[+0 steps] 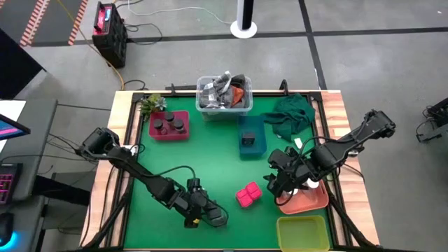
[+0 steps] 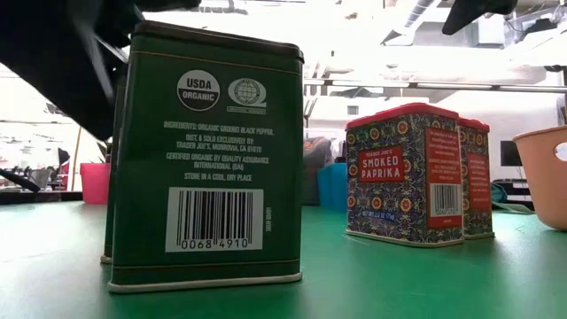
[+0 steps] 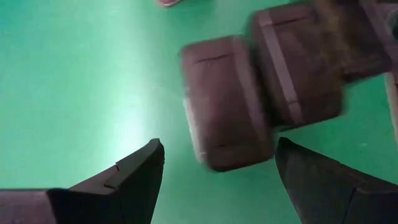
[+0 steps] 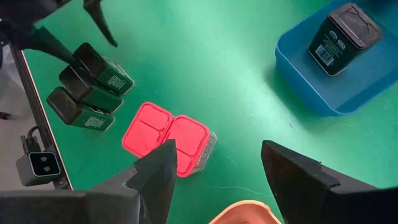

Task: Sort spices by type
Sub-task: Put the black seasoning can into the blue bin

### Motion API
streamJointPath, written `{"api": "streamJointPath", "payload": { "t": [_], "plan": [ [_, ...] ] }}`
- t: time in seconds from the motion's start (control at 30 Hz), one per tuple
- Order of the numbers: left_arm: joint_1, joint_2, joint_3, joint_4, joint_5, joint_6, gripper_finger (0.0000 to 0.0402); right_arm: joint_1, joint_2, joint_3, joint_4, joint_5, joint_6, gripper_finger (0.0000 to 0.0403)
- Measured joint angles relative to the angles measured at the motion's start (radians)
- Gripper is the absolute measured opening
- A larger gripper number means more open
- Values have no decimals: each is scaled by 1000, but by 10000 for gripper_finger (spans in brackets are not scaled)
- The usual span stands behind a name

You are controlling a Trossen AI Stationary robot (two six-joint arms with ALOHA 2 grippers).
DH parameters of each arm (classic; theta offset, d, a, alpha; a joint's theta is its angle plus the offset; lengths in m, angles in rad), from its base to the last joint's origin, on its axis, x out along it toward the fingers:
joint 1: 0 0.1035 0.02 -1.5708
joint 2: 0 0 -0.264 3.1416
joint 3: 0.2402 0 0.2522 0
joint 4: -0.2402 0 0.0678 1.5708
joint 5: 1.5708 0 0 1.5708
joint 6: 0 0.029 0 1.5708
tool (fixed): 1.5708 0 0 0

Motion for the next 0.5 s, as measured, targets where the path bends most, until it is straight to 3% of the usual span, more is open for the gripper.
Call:
{"api": "streamJointPath", "payload": {
  "t": [0.23,0.5],
  "plan": [
    [4,-3,0,-33,-123,-40,295,0,0,0,0,0,6,260],
    [29,-3,0,-26,-59,20,289,-2,0,0,-1,1,7,260]
  ]
}}
